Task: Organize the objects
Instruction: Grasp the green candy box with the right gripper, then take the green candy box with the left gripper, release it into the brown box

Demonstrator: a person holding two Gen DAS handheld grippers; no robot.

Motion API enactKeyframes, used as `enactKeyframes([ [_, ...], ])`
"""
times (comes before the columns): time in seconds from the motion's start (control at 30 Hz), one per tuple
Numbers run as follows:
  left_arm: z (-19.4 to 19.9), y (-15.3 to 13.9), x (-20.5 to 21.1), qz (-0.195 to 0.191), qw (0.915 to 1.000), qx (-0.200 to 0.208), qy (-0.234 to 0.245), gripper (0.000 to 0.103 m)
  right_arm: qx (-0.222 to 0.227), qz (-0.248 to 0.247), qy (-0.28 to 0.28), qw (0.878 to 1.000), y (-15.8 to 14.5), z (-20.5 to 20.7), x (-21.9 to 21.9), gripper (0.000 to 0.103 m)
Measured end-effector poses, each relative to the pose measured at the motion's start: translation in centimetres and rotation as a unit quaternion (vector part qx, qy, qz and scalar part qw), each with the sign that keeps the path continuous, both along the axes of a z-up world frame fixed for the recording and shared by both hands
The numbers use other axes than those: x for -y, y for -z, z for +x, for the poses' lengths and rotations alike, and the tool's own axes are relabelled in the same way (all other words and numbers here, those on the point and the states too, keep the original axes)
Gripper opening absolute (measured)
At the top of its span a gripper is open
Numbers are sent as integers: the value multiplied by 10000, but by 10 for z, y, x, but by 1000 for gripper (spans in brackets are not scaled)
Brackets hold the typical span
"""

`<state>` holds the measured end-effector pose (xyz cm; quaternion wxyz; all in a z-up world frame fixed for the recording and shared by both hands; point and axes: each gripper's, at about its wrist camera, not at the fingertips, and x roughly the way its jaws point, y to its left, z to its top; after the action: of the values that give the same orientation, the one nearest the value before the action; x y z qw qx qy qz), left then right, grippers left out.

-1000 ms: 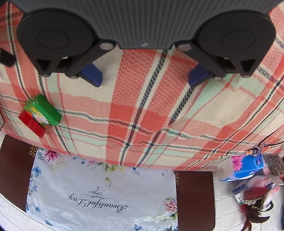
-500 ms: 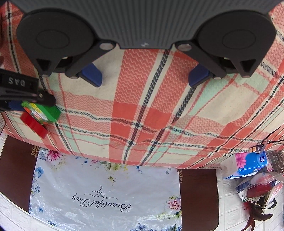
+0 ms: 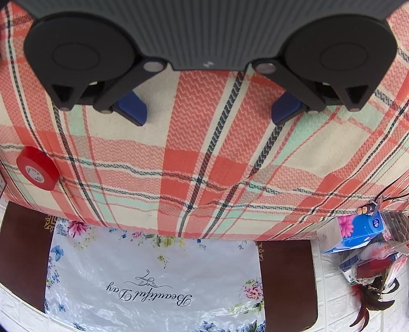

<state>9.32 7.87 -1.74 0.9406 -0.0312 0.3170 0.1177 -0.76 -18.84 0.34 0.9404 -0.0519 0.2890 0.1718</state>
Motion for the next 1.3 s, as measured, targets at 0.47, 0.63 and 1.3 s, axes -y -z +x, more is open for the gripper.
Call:
enactKeyframes([
  [0.47, -43, -46, 107, -1471, 9638, -995, 1987, 89, 46, 117, 193, 9997, 3, -17, 14, 72],
  [0.63, -35, -23, 147, -1317, 9510, -1597, 2295, 93, 95, 149, 225, 9996, 3, -17, 15, 59],
  [1.3, 22, -141, 278, -1055, 9205, -223, 3755, 82, 2148, 301, 1663, 9619, -82, 31, 99, 59],
])
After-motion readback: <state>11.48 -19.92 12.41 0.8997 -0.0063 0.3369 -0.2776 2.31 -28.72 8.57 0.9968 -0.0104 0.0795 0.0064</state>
